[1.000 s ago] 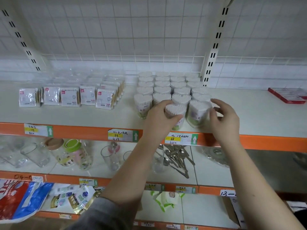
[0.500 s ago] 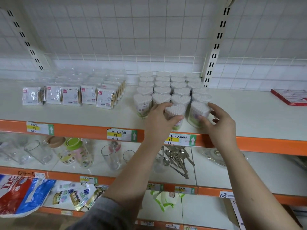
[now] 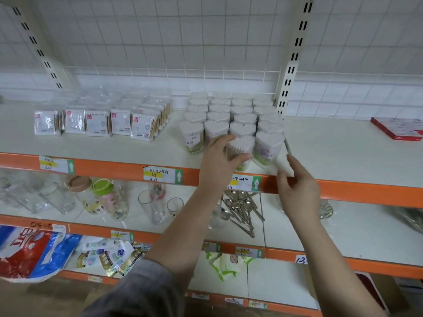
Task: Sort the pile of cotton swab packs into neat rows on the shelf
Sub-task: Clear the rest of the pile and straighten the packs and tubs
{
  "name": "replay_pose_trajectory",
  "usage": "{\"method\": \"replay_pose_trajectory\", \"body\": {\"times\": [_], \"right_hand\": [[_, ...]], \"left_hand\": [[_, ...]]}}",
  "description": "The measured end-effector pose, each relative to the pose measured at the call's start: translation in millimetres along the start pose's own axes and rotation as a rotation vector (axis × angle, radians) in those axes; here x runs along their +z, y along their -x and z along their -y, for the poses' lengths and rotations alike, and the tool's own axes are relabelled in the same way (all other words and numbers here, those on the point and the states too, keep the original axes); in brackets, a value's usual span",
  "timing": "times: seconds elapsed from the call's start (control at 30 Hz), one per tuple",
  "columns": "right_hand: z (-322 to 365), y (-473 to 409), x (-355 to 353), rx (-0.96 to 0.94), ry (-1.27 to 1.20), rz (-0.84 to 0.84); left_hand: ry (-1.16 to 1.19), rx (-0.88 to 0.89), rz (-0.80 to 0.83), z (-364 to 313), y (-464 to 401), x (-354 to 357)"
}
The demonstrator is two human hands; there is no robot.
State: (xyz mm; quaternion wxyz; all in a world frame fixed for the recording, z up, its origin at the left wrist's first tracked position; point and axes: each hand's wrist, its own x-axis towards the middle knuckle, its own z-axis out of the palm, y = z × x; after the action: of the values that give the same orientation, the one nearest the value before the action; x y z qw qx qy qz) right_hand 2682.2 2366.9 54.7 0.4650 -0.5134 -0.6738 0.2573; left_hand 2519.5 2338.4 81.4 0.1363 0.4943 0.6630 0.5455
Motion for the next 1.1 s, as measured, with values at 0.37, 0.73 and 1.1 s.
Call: {"method": "replay_pose_trajectory", "body": {"times": [0.37, 0.73, 1.1], "right_hand": [[31, 32, 24, -0.039, 0.004, -0.038], [100, 84, 110, -0.130, 0.019, 0.114], [225, 175, 270, -0.159, 0.120, 0.339]], "left_hand": [[-0.097, -0.053, -0.189, 17, 2, -68], [-0.179, -0.178, -0.271, 70, 5, -203], [-0.435, -0.238, -0.214, 161, 24, -434]]}}
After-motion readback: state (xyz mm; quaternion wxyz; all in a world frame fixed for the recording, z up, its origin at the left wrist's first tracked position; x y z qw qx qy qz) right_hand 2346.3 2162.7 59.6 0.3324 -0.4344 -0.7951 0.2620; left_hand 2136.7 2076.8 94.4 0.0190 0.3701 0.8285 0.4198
